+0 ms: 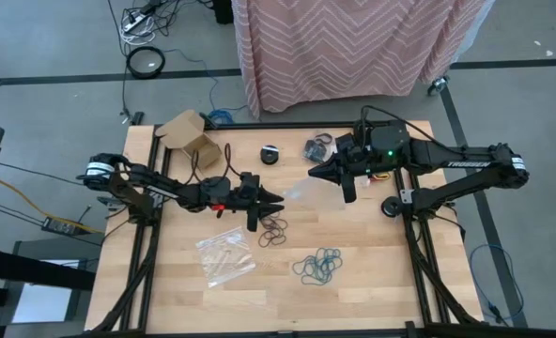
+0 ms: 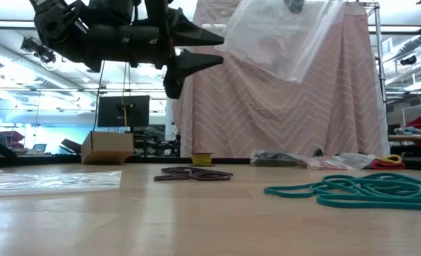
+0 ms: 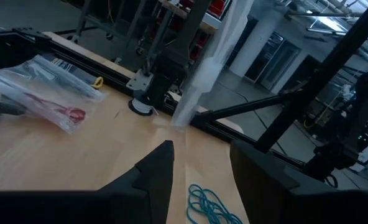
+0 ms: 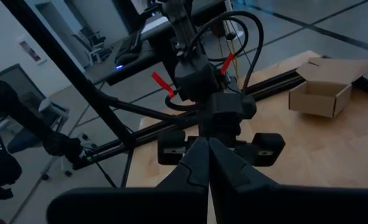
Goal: Sort rubber bands
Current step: Open the transparent zip bag
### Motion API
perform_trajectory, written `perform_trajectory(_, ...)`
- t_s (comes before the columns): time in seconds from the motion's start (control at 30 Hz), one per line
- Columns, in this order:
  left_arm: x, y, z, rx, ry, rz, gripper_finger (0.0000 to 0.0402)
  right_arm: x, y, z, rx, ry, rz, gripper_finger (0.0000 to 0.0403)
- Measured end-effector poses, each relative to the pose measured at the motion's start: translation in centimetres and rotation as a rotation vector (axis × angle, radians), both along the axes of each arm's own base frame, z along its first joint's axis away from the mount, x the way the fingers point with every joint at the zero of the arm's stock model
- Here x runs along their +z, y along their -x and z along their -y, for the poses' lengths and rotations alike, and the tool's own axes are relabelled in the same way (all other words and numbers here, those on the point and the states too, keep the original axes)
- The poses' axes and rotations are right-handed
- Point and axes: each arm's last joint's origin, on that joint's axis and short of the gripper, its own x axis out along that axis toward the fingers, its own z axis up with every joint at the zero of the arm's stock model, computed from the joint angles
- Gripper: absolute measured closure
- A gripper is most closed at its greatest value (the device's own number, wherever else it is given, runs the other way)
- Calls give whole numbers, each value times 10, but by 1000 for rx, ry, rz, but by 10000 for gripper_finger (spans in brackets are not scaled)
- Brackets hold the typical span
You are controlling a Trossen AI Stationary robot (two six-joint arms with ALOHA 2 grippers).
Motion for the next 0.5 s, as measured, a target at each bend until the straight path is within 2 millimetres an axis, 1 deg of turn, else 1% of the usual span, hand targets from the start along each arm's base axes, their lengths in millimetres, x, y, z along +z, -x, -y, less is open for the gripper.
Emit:
perform_trajectory(0.23, 0, 0, 0, 5, 0, 0, 236, 0, 0, 0, -1, 0, 0, 403)
perform_trajectory(0.5, 0, 0, -2, 61, -37, 0, 236, 3, -1, 0, -1, 1, 34, 403)
